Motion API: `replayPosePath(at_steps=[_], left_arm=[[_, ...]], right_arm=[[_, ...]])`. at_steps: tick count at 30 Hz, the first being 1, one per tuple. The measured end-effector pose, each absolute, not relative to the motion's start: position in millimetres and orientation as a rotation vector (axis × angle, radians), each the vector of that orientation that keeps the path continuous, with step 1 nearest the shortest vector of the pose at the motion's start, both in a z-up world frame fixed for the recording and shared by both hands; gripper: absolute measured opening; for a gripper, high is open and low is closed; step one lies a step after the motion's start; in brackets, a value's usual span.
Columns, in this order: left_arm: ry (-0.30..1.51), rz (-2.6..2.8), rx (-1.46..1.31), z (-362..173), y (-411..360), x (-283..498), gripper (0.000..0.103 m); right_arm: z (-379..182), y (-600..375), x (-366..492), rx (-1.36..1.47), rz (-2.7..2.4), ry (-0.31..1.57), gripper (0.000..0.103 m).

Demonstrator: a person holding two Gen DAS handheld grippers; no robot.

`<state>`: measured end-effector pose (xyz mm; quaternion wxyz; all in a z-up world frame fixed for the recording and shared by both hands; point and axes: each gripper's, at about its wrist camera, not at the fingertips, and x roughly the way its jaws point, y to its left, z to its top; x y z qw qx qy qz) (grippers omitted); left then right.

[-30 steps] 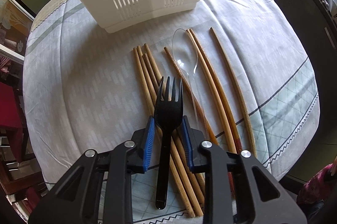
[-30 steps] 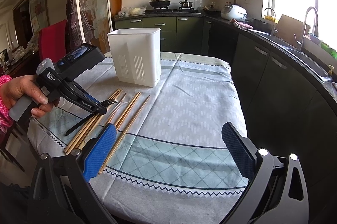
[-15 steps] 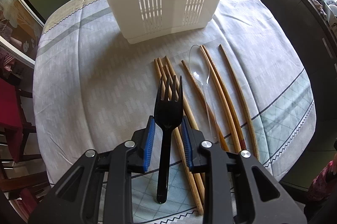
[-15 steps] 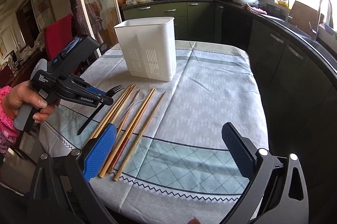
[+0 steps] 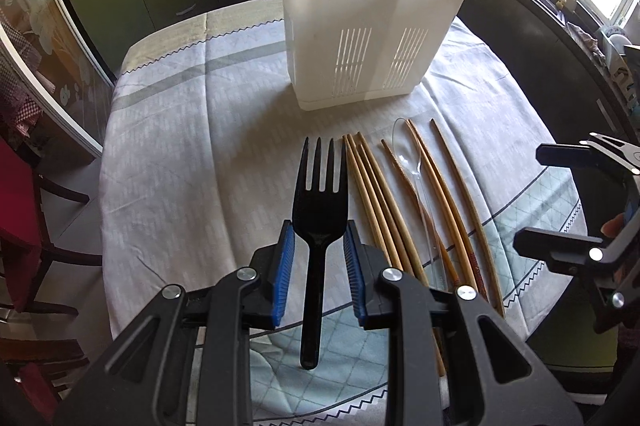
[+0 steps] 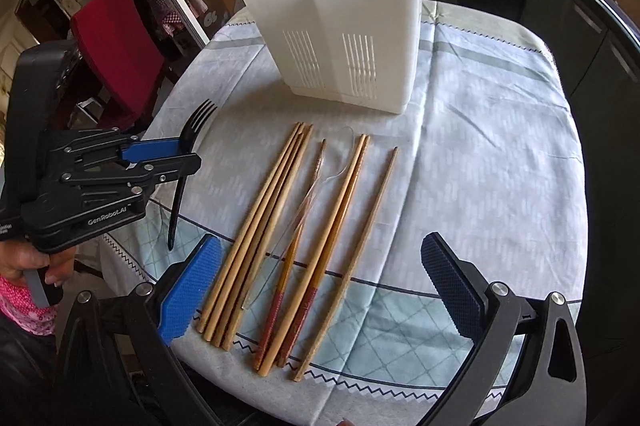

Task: Organize utensils
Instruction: 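Lift the fork with the left tool while the right tool grasps the clear plastic spoon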

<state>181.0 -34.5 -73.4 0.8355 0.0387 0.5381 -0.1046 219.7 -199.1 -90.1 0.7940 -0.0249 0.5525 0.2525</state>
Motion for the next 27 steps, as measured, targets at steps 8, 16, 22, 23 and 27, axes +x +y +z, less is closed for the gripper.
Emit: replayPosePath(at_steps=[8, 16, 22, 23, 27], left_arm=[[1.070, -0.233, 0.061, -60, -15, 164, 0.024], [1.040, -0.242, 0.058, -55, -7, 155, 0.024], [1.025, -0.254, 0.062, -52, -7, 151, 0.024], [1.023, -0.256, 0.063, -51, -6, 150, 0.024], [1.018, -0.262, 0.063, -51, -5, 148, 0.024]], right_arm=[[-117, -176, 262, 0.026, 0.506, 1.350, 0.076], [-144, -153, 276, 0.007, 0.455, 1.428, 0.048], [-148, -143, 278, -0.027, 0.382, 1.427, 0.024], [-151, -141, 280, -0.031, 0.377, 1.431, 0.024], [-156, -142, 280, -0.031, 0.359, 1.437, 0.021]])
